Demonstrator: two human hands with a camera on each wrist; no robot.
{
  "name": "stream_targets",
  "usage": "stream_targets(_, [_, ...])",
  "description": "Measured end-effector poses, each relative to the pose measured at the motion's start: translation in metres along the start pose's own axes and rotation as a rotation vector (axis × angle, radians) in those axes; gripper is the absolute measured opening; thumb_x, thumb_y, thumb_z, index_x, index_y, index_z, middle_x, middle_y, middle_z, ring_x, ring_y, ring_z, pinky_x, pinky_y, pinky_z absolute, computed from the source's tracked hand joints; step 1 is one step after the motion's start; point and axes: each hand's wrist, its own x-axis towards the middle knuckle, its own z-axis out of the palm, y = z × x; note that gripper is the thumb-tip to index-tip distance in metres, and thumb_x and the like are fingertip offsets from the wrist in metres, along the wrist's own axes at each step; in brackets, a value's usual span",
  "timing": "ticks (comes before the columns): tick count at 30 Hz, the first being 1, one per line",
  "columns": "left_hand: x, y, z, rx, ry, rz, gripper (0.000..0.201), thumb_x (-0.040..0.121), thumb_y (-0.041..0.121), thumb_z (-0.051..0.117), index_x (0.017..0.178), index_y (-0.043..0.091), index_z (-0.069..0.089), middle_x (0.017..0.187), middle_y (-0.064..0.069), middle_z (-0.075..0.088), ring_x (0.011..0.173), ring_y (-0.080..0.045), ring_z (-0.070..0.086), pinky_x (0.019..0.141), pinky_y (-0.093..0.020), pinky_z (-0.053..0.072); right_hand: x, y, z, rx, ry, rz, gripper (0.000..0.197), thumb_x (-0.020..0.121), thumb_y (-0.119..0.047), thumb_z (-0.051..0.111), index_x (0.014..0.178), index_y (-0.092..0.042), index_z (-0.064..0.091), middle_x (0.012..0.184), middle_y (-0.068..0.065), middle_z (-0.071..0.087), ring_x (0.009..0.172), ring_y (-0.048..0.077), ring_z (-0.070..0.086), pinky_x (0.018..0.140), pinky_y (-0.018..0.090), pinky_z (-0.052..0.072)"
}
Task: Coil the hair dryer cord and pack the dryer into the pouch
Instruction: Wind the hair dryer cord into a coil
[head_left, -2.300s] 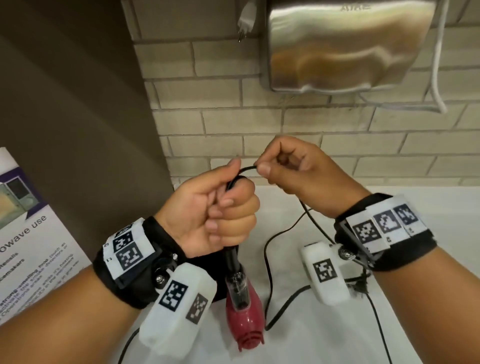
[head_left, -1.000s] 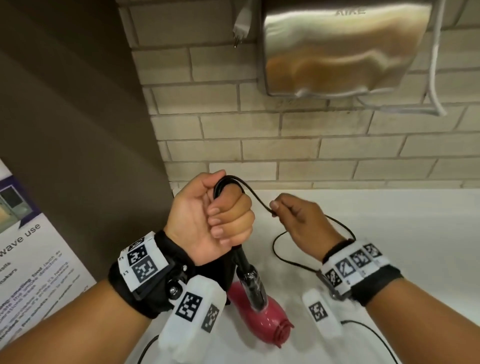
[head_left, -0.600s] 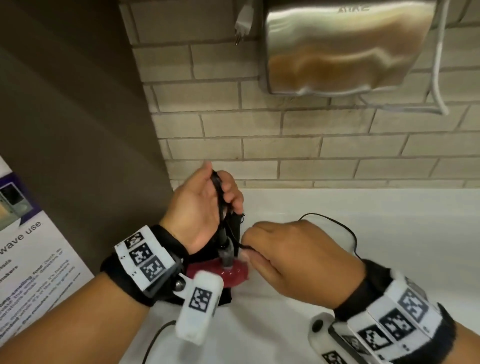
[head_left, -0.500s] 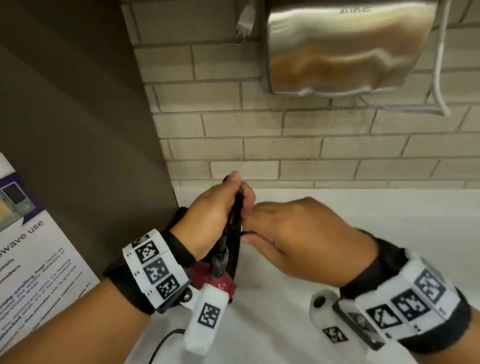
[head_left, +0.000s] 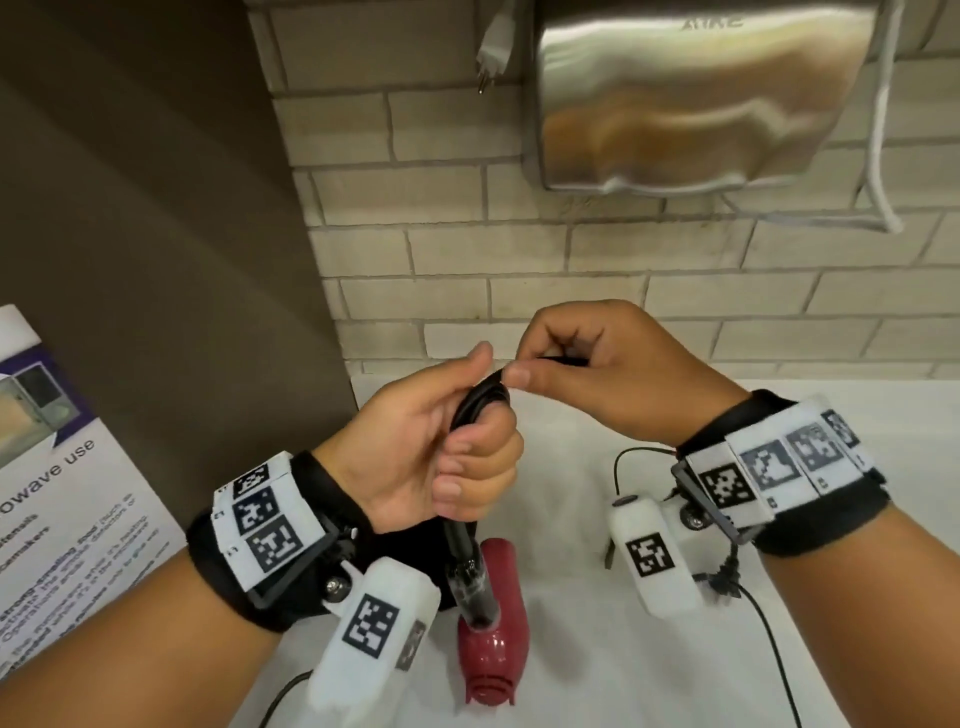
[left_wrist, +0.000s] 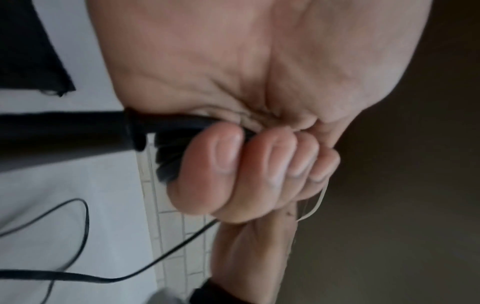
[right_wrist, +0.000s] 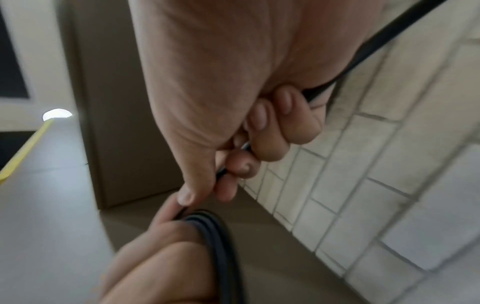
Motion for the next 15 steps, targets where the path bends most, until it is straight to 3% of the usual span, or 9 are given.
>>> stream_targets(3, [-0.004, 0.005, 0.0, -0.138, -0.134, 0.026, 0.057, 0.1, 0.046, 0.037, 0.053, 0.014, 0.029, 0.048, -0.001, 0.021, 0.039, -0.016, 0.014, 0.044, -0.035, 0.003, -0.006, 0.027, 0.005, 0.019, 0.086, 0.085, 0.023, 0.095, -0.024, 0.065, 0.079, -0.009, 0.07, 0.063, 0.013, 0.054, 0.057, 0.006, 0.042, 0.056, 0.017, 0.035])
stream_targets(6, [-0.003, 0.01, -0.002, -0.209, -0.167, 0.106, 0.057, 0.099, 0.043, 0.038, 0.051, 0.014, 0.029, 0.046, 0.0, 0.016, 0.038, -0.015, 0.012, 0.043, -0.032, 0.007, -0.02, 0.052, 0.014, -0.042, 0.106, 0.169, 0.023, 0.101, -0.024, 0.055, 0.084, -0.016, 0.07, 0.063, -0.019, 0.059, 0.058, -0.001, 0.048, 0.06, 0.012, 0.034])
stream_targets(8, [-0.001, 0.01, -0.005, -0.229, -0.139, 0.155, 0.056, 0.099, 0.042, 0.036, 0.051, 0.015, 0.029, 0.046, 0.0, 0.017, 0.039, -0.015, 0.013, 0.044, -0.033, 0.009, -0.032, 0.061, 0.024, -0.089, 0.085, 0.235, 0.024, 0.102, -0.028, 0.051, 0.086, -0.024, 0.069, 0.066, -0.026, 0.059, 0.063, -0.005, 0.052, 0.062, 0.011, 0.036])
stream_targets(12, [0.004, 0.007, -0.013, -0.257, -0.073, 0.264, 0.057, 0.102, 0.044, 0.03, 0.053, 0.014, 0.035, 0.051, -0.002, 0.028, 0.045, -0.017, 0.025, 0.048, -0.032, 0.017, -0.051, 0.048, 0.044, -0.288, -0.028, 0.294, 0.027, 0.103, -0.042, 0.043, 0.093, -0.031, 0.064, 0.076, -0.015, 0.062, 0.07, 0.001, 0.056, 0.068, 0.023, 0.047])
stream_targets(15, [0.006, 0.007, -0.018, -0.227, 0.032, 0.35, 0.065, 0.103, 0.048, 0.024, 0.06, 0.007, 0.051, 0.057, -0.006, 0.043, 0.055, -0.02, 0.042, 0.054, -0.032, 0.033, -0.059, 0.024, 0.054, -0.554, -0.137, 0.177, 0.032, 0.103, -0.044, 0.034, 0.092, -0.023, 0.055, 0.081, -0.007, 0.049, 0.068, 0.017, 0.053, 0.066, 0.039, 0.049])
